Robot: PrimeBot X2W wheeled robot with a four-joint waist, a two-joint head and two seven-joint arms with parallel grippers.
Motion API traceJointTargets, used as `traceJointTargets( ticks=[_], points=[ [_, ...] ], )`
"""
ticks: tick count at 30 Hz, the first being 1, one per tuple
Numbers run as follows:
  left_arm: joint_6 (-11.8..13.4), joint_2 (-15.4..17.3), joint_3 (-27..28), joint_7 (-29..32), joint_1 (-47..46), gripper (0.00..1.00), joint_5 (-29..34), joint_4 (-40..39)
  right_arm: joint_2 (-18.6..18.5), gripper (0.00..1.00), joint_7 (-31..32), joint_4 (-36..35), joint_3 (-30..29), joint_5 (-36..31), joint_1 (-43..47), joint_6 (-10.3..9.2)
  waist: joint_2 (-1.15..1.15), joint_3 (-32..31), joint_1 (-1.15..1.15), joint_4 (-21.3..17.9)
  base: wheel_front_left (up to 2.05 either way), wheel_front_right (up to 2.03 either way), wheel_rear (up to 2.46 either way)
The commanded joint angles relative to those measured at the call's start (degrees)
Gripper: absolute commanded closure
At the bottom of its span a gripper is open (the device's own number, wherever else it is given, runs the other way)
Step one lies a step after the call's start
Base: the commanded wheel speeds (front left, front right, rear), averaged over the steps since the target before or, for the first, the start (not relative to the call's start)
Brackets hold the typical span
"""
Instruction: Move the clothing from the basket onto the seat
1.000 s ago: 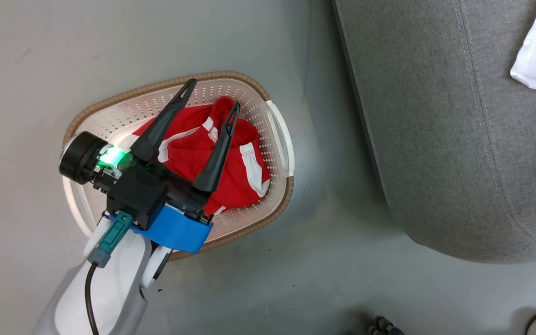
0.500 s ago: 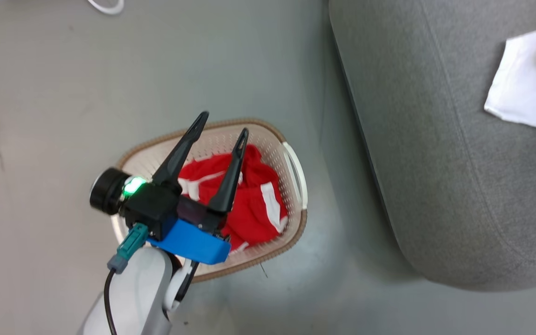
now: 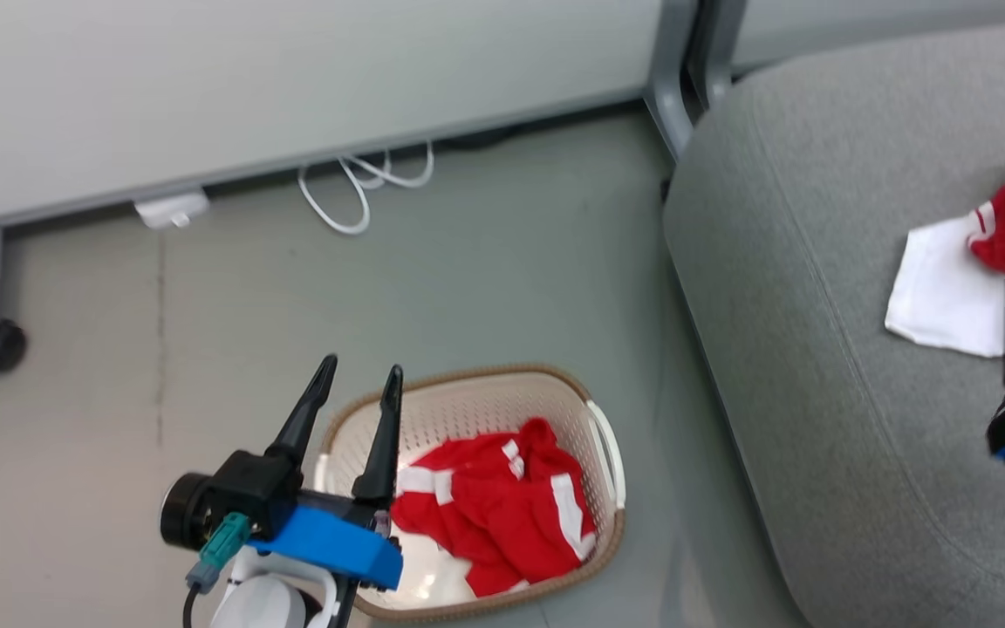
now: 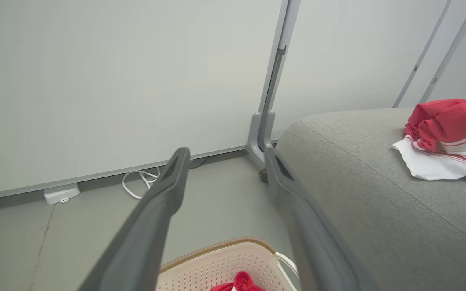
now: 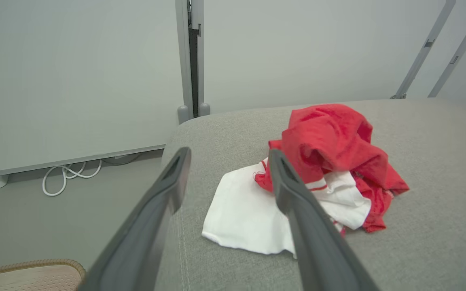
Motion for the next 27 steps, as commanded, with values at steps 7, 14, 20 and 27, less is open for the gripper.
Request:
traceJointTargets(
  ticks=[7,14,20,27],
  points=[
    [-0.1,-0.1,3.9,-0.1,3.5,0.00,0.6,1.7,4.9,0.00,1.8,-10.6,1.7,-0.5,10.6,0.01,0.00,-8.1,0.02,5.5,0.00,0.00,0.00],
    [-0.1,0.0,7.1,-0.2,5.8,0.00,0.6,3.1,9.5,0.00,3.3,-18.4,3.2,-1.5,18.7,0.02,0.00,-11.2,0.02,8.3,0.00,0.00,0.00],
    [-0.1,-0.1,9.2,-0.2,6.6,0.00,0.6,4.4,12.1,0.00,3.8,-21.5,6.0,-0.3,23.3,0.01,0.00,-12.2,0.02,9.5,0.00,0.00,0.00],
    [-0.1,-0.2,11.2,-0.2,6.7,0.00,0.8,5.3,13.4,0.00,3.2,-20.1,8.3,1.8,24.7,0.01,0.00,-12.3,0.02,9.9,0.00,0.00,0.00]
  ],
)
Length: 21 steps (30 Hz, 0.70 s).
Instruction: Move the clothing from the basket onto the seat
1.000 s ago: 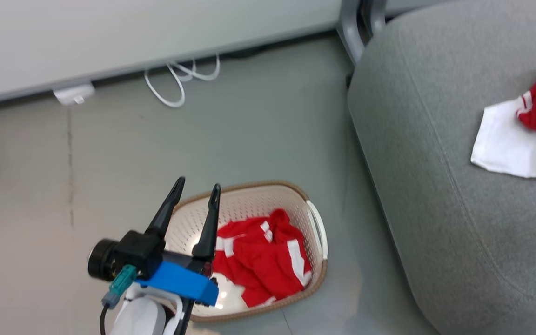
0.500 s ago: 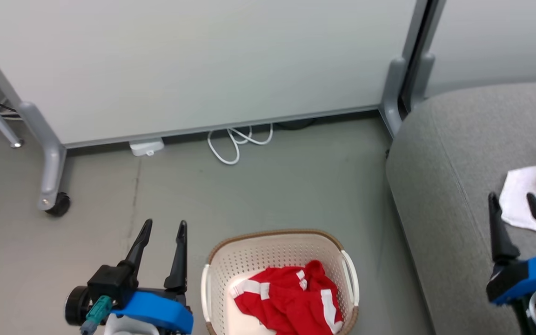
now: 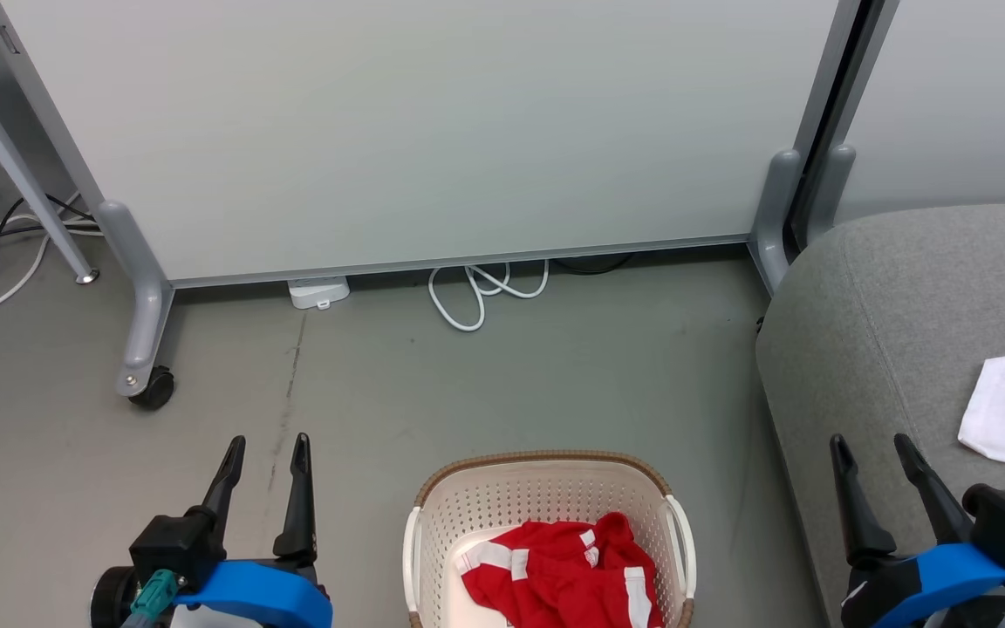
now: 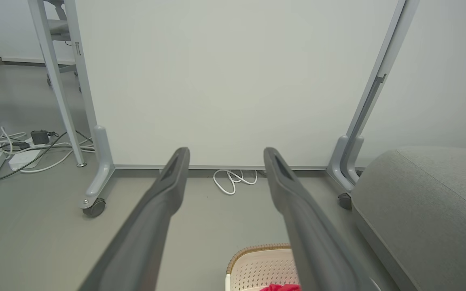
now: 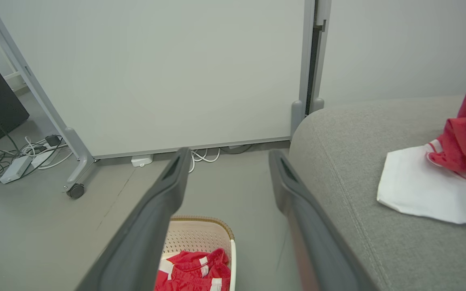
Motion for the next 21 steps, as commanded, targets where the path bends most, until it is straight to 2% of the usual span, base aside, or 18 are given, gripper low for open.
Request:
traceJointTargets(
  ticks=[1,21],
  points=[
    [-0.1,0.0,0.6,-0.2,0.3,0.00,0.4,0.1,0.3,0.00,-0.4,0.4,0.2,0.4,0.6,0.02,0.00,0.0,0.01,0.0,0.00,0.00,0.00],
    [-0.1,-0.5,-0.1,-0.2,0.0,0.00,1.1,0.6,0.6,0.00,-0.6,1.7,1.3,0.7,-1.0,0.01,0.00,0.7,0.01,-0.5,0.00,0.00,0.00]
  ],
)
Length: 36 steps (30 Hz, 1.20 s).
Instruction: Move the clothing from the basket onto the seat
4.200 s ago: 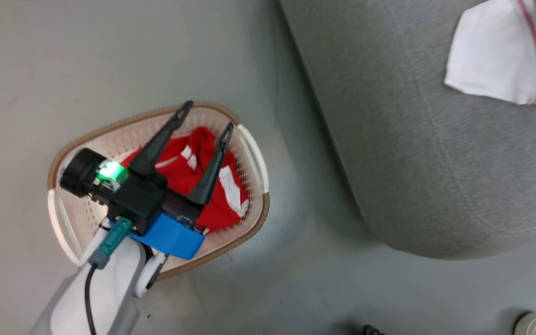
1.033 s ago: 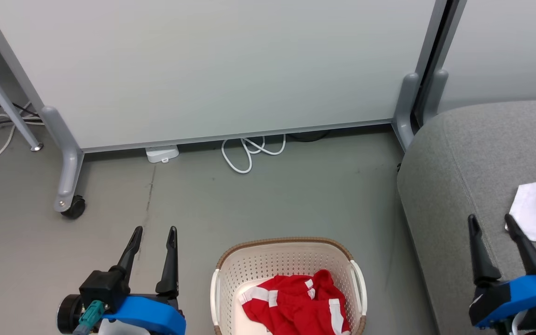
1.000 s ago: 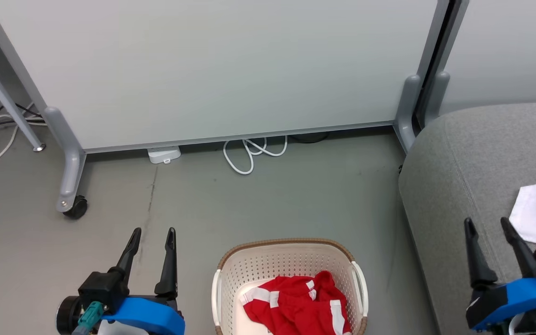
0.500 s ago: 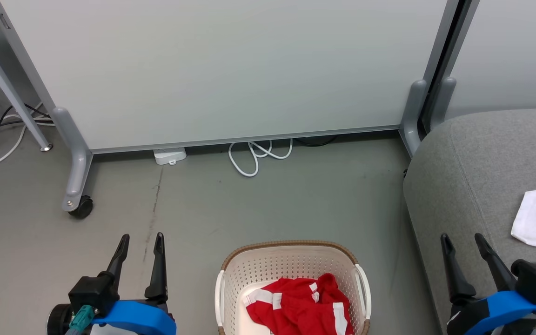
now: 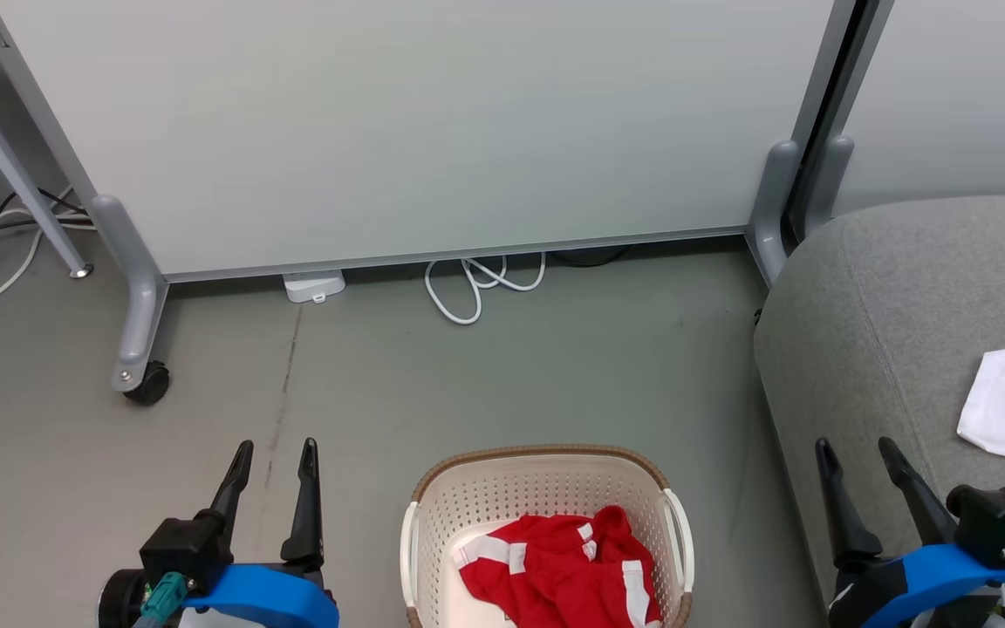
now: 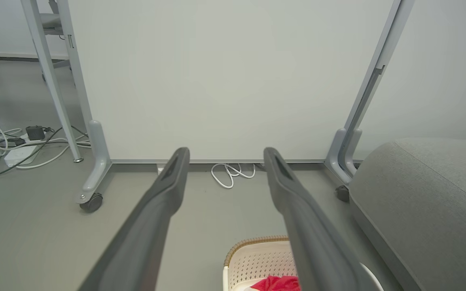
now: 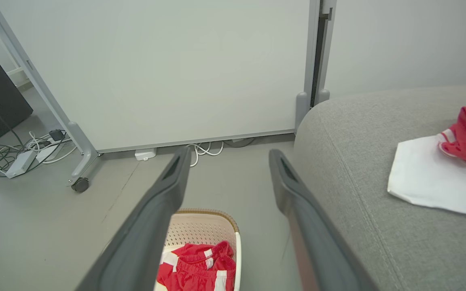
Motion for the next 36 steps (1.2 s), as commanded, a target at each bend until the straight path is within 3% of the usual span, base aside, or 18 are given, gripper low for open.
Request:
traceJointTargets(
  ticks=[1,12,23,29,36],
  points=[
    [-0.1,0.0,0.0,-0.2,-0.3,0.00,0.3,0.2,0.1,0.00,-0.3,0.2,0.1,0.5,-0.7,0.03,0.00,0.1,0.00,0.0,0.00,0.00,0.00],
    [-0.1,0.0,-0.4,-0.2,-1.8,0.00,0.2,-0.1,0.1,0.00,-0.3,-0.2,0.9,0.4,-2.5,0.02,0.00,3.6,0.00,-0.9,0.00,0.00,0.00],
    [-0.1,0.5,-2.2,-0.2,-7.1,0.00,0.7,0.0,0.1,0.00,-1.1,-2.5,2.5,-0.5,-8.9,0.02,0.00,15.3,0.00,-3.7,0.00,0.00,0.00],
    [-0.1,0.9,-4.7,-0.2,-11.5,0.00,0.6,1.4,0.1,0.00,-1.7,-2.8,4.4,-1.1,-14.0,0.03,0.00,23.3,0.00,-6.9,0.00,0.00,0.00],
    [-0.1,2.7,-8.4,-0.2,-17.1,0.00,0.9,5.1,0.1,0.00,-3.3,-3.0,7.8,0.3,-20.0,0.02,0.00,32.1,0.00,-13.3,0.00,0.00,0.00]
  ],
)
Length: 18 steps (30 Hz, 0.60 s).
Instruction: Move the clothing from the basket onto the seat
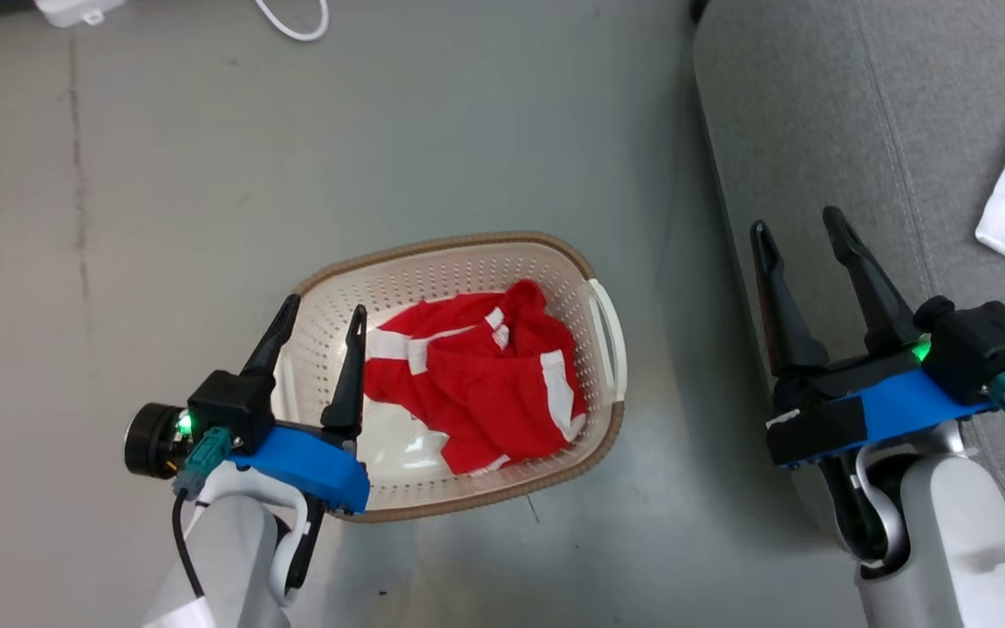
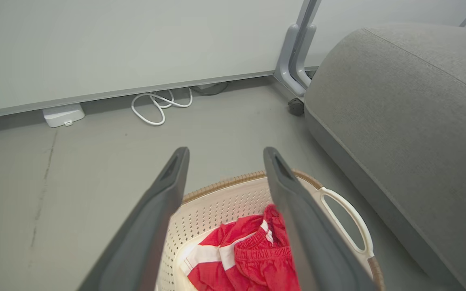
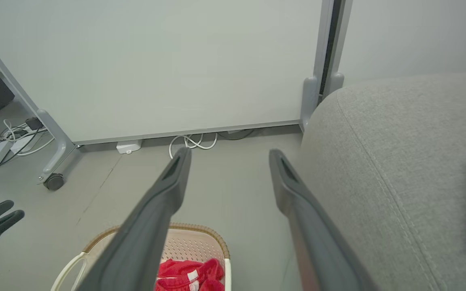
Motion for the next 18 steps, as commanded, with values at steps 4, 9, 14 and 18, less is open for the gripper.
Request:
traceJointTargets(
  ticks=[4,9,14,18],
  points=[
    [-0.1,2.0,-3.3,-0.2,-4.7,0.00,0.7,3.6,0.1,0.00,-1.8,0.4,1.6,1.5,-2.6,0.02,0.00,8.7,-0.02,-8.1,0.00,0.00,0.00],
    [-0.1,4.3,-8.0,-0.2,-9.4,0.00,1.5,9.3,0.1,0.00,-4.2,1.7,4.0,3.8,-4.2,0.02,0.00,13.0,-0.02,-12.0,0.00,0.00,0.00],
    [-0.1,6.7,-12.2,-0.2,-13.6,0.00,1.6,15.9,0.1,0.00,-6.7,3.4,6.5,5.6,-5.3,0.02,0.00,15.9,-0.02,-14.9,0.00,0.00,0.00],
    [-0.1,8.5,-16.3,-0.1,-17.0,0.00,1.6,20.7,0.1,0.00,-8.2,4.9,8.5,6.6,-6.2,0.02,0.00,17.9,-0.02,-16.5,0.00,0.00,0.00]
  ],
)
